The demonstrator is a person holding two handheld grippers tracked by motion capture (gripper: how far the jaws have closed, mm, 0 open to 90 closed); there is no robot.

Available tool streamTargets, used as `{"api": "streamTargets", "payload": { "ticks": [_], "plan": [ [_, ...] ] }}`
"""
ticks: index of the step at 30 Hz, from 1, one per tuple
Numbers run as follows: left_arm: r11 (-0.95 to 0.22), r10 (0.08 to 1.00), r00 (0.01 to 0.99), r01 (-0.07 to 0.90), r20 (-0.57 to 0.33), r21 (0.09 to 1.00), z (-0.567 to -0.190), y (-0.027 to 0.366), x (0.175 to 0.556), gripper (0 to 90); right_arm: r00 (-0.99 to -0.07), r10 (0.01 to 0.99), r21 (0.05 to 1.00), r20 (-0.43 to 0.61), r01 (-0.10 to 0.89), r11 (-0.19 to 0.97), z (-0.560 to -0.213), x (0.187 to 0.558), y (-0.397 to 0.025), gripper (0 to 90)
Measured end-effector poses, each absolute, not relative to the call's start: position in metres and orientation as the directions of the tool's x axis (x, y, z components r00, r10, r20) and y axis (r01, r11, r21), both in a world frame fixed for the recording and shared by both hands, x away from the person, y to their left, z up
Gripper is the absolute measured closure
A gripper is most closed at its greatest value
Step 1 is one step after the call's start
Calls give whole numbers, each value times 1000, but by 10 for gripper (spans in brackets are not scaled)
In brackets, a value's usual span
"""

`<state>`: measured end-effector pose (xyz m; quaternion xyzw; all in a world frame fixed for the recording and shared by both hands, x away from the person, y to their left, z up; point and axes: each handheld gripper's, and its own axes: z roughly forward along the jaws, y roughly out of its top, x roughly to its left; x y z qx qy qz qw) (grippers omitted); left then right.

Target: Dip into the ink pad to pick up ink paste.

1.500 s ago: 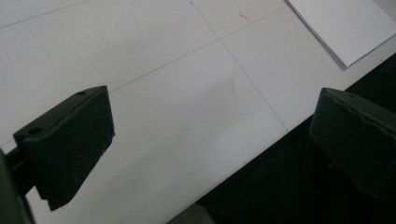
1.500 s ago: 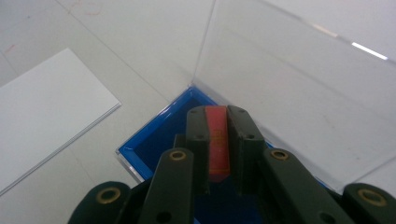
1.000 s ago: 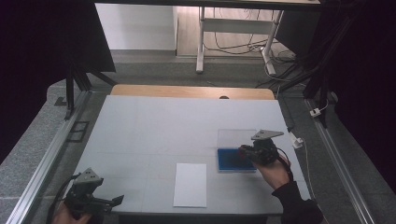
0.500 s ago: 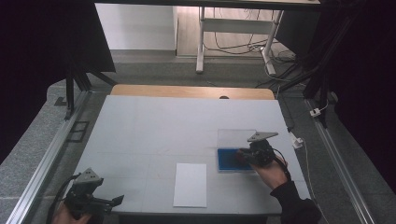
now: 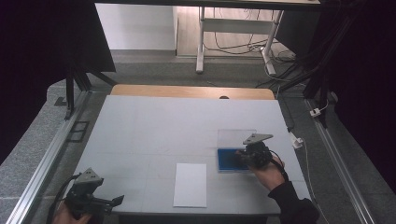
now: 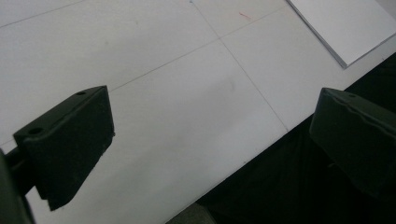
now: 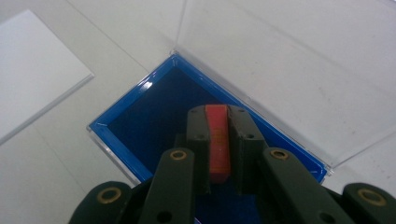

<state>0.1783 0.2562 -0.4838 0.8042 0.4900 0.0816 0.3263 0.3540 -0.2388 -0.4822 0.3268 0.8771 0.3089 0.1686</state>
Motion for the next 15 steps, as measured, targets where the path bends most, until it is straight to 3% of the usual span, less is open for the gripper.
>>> {"api": "streamTargets", "payload": {
  "ticks": [8,15],
  "plan": [
    [-308,842,507,734,-187,605,-484,256,178,0,-721,692,660,-43,499,561,-483,359,-245,802],
    [-308,841,507,735,-188,605,-484,256,178,0,-696,714,672,69,562,483,-485,367,-256,802]
  ]
}}
